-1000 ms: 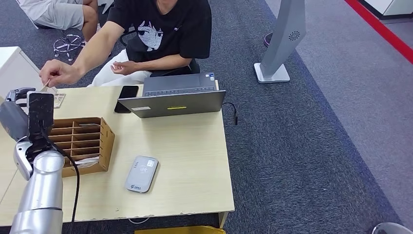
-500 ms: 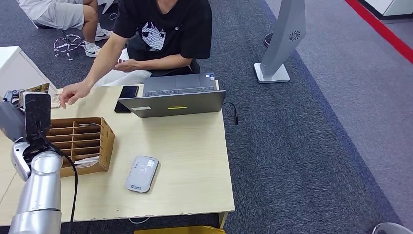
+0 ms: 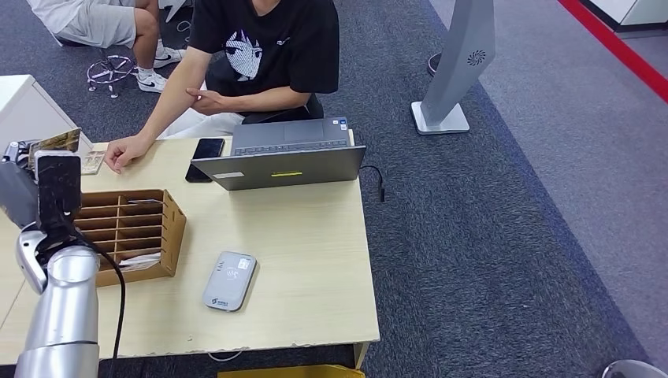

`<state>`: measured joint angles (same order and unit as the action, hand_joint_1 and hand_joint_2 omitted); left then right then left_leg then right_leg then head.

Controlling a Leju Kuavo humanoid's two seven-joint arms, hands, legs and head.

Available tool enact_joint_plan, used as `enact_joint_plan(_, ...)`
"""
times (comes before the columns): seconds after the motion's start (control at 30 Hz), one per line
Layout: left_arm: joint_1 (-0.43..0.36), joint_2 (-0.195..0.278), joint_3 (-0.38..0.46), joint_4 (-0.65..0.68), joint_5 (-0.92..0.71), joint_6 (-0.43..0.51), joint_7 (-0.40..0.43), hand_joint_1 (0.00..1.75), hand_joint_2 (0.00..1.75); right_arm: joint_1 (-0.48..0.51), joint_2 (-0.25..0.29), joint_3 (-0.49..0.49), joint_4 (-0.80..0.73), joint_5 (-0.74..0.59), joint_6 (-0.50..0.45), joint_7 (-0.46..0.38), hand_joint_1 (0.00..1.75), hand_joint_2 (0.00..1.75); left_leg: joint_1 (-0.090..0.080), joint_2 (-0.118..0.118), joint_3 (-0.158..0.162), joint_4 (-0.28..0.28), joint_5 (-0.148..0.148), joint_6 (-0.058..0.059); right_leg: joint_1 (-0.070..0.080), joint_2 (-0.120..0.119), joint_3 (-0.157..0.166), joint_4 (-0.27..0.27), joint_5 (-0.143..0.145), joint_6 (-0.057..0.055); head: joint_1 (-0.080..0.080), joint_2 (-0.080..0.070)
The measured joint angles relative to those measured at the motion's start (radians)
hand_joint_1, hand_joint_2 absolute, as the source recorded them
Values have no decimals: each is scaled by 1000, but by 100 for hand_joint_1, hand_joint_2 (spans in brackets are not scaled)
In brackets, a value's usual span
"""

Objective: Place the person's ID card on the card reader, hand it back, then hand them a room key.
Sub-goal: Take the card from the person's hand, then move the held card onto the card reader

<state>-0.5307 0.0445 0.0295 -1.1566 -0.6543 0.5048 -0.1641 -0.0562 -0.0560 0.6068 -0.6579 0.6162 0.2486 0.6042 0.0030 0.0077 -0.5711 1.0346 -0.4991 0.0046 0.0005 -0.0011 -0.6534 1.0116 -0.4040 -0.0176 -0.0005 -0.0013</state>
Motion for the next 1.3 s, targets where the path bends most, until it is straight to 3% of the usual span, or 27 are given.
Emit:
enact_joint_plan(0.47, 211, -3, -275, -351, 32, -67, -59, 175, 175, 0, -31, 74, -10, -96, -111, 1, 0, 175, 0, 0, -1, 0, -3, 2, 0, 0, 0, -1, -1, 1, 0, 0)
enact_joint_plan(0.8, 244, 10, -314, -412, 49, -84, -66, 175, 175, 0, -36, 89, -10, -109, -120, 0, 0, 175, 0, 0, 0, 0, -2, 1, 0, 0, 0, 0, -1, 1, 0, 0)
enact_joint_plan(1.13, 360, 33, -352, -465, 78, -125, -66, 175, 175, 4, -43, 98, -10, -149, -175, -2, 0, 175, 0, 0, -1, 0, -3, 3, 0, 0, 0, -1, -3, 2, 0, 0)
enact_joint_plan(1.3, 394, 37, -352, -454, 156, -194, -60, 175, 175, 3, -45, 109, -9, -156, -175, -4, 0, 175, 0, 0, -1, 0, -3, 3, 0, 0, 0, -1, -3, 2, 0, 0)
